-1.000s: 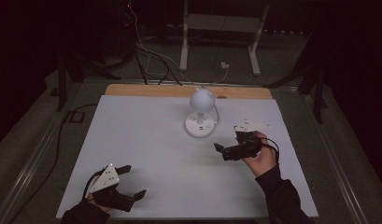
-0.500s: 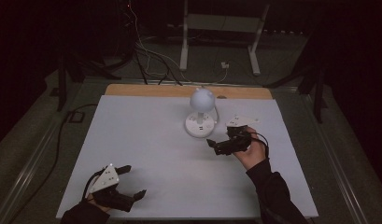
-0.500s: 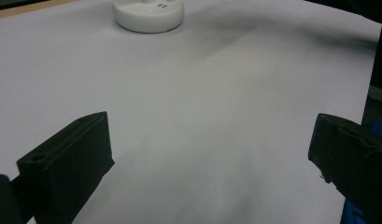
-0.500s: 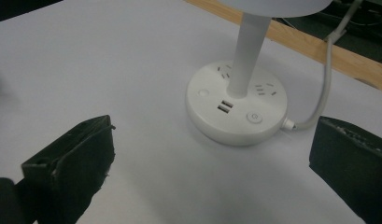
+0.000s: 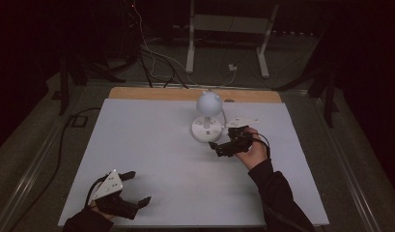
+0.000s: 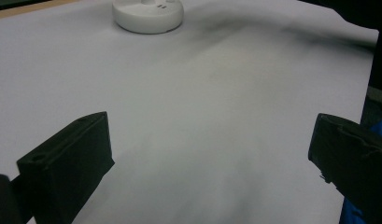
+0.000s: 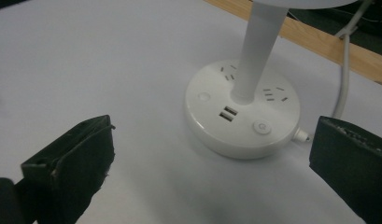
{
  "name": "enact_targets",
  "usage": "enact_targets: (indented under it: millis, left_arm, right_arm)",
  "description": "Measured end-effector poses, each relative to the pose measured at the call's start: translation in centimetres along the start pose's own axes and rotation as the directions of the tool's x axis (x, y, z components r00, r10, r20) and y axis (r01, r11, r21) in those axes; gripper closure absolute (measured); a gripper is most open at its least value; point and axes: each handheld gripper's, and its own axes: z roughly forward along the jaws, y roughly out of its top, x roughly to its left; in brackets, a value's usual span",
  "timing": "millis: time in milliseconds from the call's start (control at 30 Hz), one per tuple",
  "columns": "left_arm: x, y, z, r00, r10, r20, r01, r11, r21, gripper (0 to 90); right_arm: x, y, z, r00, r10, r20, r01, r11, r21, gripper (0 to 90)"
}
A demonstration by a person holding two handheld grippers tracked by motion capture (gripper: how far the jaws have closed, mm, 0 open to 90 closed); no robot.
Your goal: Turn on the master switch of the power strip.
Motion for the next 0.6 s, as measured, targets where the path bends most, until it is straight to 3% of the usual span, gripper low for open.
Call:
enact_targets:
  millis: [100,367,500,600]
  left_arm:
    - [0.0,0.0,0.0,1.0000,0.000,0.000,0.000,1.0000,0.000,0.2]
    - [0.0,0.0,0.0,1.0000,-0.001,0.001,0.001,1.0000,0.000,0.2]
    - [0.0,0.0,0.0,1.0000,-0.003,0.002,0.003,1.0000,-0.001,0.2]
    - [0.0,0.0,0.0,1.0000,-0.002,0.002,0.002,1.0000,0.001,0.2]
  right_arm:
    - [-0.2,0.0,0.6,0.9999,-0.009,0.010,0.009,1.000,0.002,0.0]
    - [-0.9,-0.3,2.0,0.9987,0.039,0.034,-0.039,0.999,-0.005,0.0]
    - [-1.4,-0.4,2.5,0.9967,0.080,0.015,-0.079,0.997,-0.021,0.0]
    - [-1.7,-0.4,2.9,0.9965,0.079,0.026,-0.079,0.997,-0.019,0.0]
